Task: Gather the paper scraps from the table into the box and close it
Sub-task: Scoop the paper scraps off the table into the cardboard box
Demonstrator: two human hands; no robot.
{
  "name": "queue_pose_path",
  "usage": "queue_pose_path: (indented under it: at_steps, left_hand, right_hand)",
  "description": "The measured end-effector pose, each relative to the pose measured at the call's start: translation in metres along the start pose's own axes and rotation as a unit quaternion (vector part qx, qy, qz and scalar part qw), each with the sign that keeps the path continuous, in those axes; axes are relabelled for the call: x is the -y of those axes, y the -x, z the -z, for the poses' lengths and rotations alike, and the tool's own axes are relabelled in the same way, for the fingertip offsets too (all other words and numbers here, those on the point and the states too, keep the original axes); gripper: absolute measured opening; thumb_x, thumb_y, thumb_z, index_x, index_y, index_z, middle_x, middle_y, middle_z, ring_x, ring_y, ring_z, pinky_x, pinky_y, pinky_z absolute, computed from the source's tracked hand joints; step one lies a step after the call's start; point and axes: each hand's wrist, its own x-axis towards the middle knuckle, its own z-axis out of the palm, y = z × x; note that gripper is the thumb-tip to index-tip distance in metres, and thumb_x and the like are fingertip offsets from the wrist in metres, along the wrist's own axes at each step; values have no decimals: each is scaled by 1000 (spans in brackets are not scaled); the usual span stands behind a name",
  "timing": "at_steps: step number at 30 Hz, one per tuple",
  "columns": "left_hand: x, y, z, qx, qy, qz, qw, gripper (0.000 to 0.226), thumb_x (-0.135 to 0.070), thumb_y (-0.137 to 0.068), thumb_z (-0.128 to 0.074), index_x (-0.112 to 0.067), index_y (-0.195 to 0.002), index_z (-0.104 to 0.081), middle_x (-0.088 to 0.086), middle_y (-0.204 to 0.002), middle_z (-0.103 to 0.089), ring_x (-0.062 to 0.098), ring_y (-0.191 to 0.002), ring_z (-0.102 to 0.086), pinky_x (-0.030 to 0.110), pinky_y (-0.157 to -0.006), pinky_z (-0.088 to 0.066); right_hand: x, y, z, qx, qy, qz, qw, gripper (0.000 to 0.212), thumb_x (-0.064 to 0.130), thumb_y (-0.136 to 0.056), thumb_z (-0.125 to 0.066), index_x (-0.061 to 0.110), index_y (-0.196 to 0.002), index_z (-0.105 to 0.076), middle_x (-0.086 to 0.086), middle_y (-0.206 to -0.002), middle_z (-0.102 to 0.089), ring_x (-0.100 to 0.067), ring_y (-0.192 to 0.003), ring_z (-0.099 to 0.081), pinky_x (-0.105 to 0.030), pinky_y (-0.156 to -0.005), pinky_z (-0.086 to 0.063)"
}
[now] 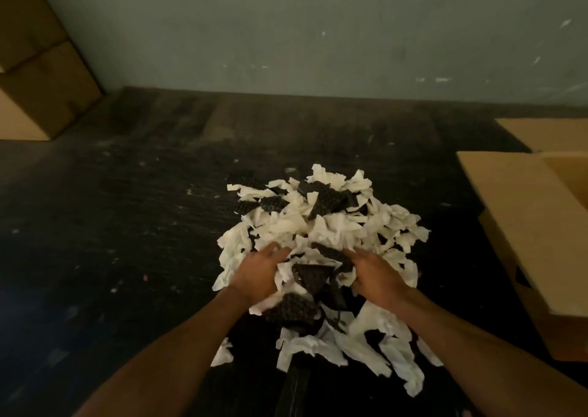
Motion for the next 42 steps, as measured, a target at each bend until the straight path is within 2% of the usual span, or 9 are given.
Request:
queue_pose_path:
  at_steps: [4,8,12,18,21,30,33,38,42]
  left_hand:
    - [1,23,27,-66,45,44,996,76,-56,-78,-40,-14,-141,-47,14,-140,-52,31,-128,-51,41,-104,-43]
    - [-10,46,57,-134,31,67,988,57,-26,-87,-64,-11,-139,-48,13,-133,-57,32,-119,-57,42,-98,-45]
    - [-37,66,94,-218,58,80,971,34,-39,-94,-54,-17,-118,-59,7,-110,-66,25,-101,-63,43,-88,-50]
    - [-83,101,140,-313,90,92,941,41,-53,-98,-41,-18,-106,-62,2,-99,-68,20,-90,-62,31,-75,-42]
    - [-98,112,153,-331,88,94,935,41,-53,-98,-40,-18,-104,-61,1,-97,-67,19,-88,-61,31,-74,-42]
    - [-114,99,185,-324,98,61,939,51,-60,-96,-36,-19,-116,-58,3,-107,-67,19,-92,-63,38,-83,-53]
    - [-124,87,185,-327,107,44,938,48,-59,-96,-36,-20,-112,-59,3,-102,-68,20,-90,-63,40,-83,-53]
    - [-157,61,179,-318,127,12,940,51,-59,-96,-35,-19,-119,-59,2,-106,-68,21,-95,-64,41,-87,-54]
    - [-196,39,173,-320,129,-12,939,53,-62,-95,-33,-21,-116,-60,1,-102,-69,20,-91,-65,41,-84,-54]
  right_hand:
    - [7,13,34,-43,-31,-46,998,51,23,-82,-72,20,-129,-55,-7,-117,-66,-24,-109,-62,-37,-94,-51]
    - [29,30,77,-80,-73,-51,993,43,20,-86,-68,16,-128,-58,-7,-114,-68,-22,-107,-63,-31,-94,-49]
    - [48,45,115,-108,-77,-65,989,38,28,-87,-64,19,-124,-59,-8,-112,-67,-25,-101,-63,-40,-92,-52]
    - [70,75,165,-152,-101,-44,982,32,28,-90,-63,17,-120,-62,-6,-108,-66,-22,-100,-61,-30,-87,-46]
    - [79,87,184,-162,-80,-46,982,36,35,-88,-65,17,-119,-63,-9,-111,-67,-28,-102,-62,-38,-91,-50]
    - [88,88,226,-186,-54,-52,980,35,29,-88,-67,14,-120,-60,-12,-107,-66,-28,-98,-62,-35,-85,-50]
    - [78,93,238,-186,-45,-69,979,31,31,-89,-65,22,-117,-57,-9,-102,-64,-27,-94,-62,-36,-83,-50]
    - [45,109,260,-210,-17,-101,972,35,32,-89,-64,12,-117,-61,-13,-105,-66,-29,-95,-62,-32,-75,-45]
    - [7,123,282,-242,-19,-93,966,28,26,-87,-66,9,-110,-65,-16,-109,-65,-33,-101,-60,-36,-82,-48]
